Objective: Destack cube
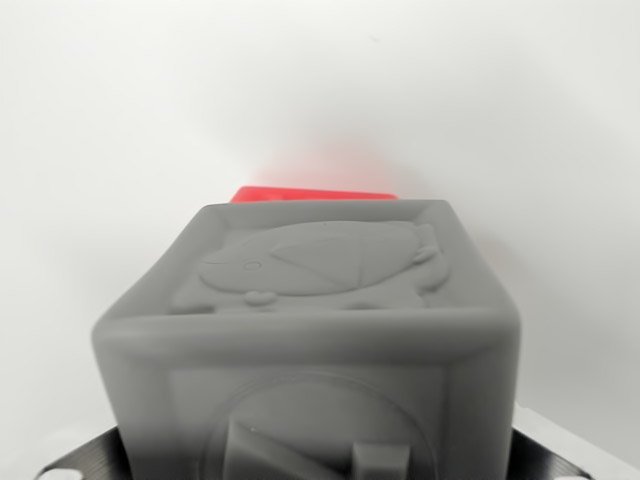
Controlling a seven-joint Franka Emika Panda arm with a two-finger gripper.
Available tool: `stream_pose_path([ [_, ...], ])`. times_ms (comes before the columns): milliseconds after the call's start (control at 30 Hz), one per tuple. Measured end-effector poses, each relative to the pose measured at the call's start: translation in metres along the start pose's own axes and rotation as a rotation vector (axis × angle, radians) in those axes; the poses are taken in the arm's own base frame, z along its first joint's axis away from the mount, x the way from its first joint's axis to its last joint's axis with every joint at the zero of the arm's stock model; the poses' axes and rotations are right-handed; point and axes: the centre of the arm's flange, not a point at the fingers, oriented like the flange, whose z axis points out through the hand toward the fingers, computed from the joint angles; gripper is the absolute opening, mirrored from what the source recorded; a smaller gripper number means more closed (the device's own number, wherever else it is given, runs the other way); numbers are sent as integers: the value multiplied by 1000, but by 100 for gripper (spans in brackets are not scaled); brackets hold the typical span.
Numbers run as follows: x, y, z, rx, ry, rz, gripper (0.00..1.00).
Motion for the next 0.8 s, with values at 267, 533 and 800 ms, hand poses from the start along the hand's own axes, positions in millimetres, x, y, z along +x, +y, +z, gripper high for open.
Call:
stream_pose_path([
  [267,1,0,-17,-1,2,-1,0],
  [533,1,0,-40,-1,4,0,0],
  [800,1,0,-63,0,9,1,0],
])
